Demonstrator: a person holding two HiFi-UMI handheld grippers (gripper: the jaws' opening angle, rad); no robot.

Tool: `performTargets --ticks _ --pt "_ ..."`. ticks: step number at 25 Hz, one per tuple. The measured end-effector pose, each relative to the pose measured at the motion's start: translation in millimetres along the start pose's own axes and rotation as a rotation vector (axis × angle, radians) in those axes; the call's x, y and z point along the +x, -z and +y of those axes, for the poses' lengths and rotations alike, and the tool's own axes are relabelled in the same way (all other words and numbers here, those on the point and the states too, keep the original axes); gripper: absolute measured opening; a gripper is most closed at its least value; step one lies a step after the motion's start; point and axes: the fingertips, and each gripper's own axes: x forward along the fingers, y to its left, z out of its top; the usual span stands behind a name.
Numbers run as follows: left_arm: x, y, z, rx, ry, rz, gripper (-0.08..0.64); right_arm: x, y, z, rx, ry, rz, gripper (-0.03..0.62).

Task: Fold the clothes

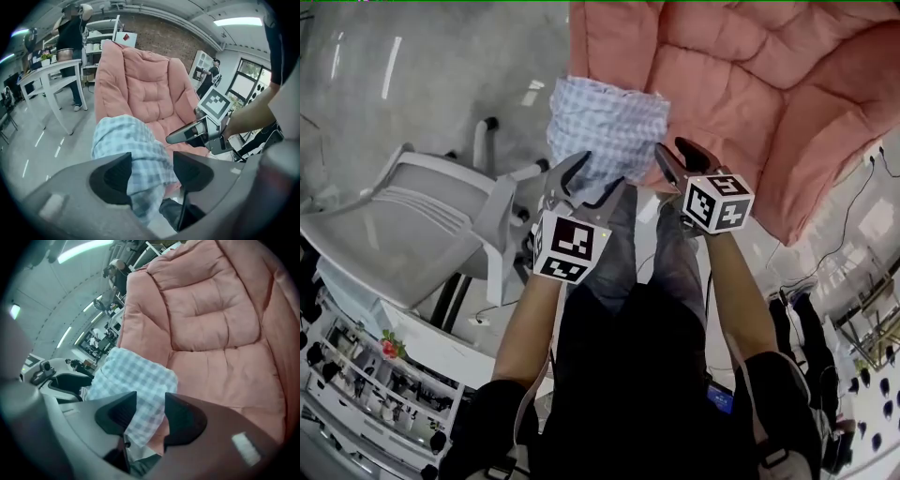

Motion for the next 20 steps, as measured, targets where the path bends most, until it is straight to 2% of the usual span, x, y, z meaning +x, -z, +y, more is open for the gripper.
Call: performTargets --ticks 2,4,7,9,14,17,20 --pt "3 1 -3 0.006 -0.030 0.003 0.291 4 5 -10 0.040 -0.025 -0.001 0.192" --pt "-1 1 -3 -0.004 -0.094 -0.006 0.290 4 5 -18 0.057 -0.047 -0.005 0.192" --pt "-12 8 -7 -0.078 -0.197 -0.027 0.281 -2 -2 -22 0.004 -0.083 0.015 0.192" --pt "-16 17 -14 -0.143 -0.236 -0.039 0.281 -3 -1 -25 -0.044 -0.110 0.052 0.192" --pt "-8 33 -34 -0.241 -0.279 -0.054 0.281 15 2 -34 -0.065 -0.209 0.105 0.192" --pt "2 45 -40 -0.278 -0.291 -0.060 0.281 32 7 -30 -0.007 -0.284 0.094 0.204" --pt "9 58 -39 -0.311 -0.304 -0.057 0.281 52 16 -32 0.056 -0.310 0.097 0.233"
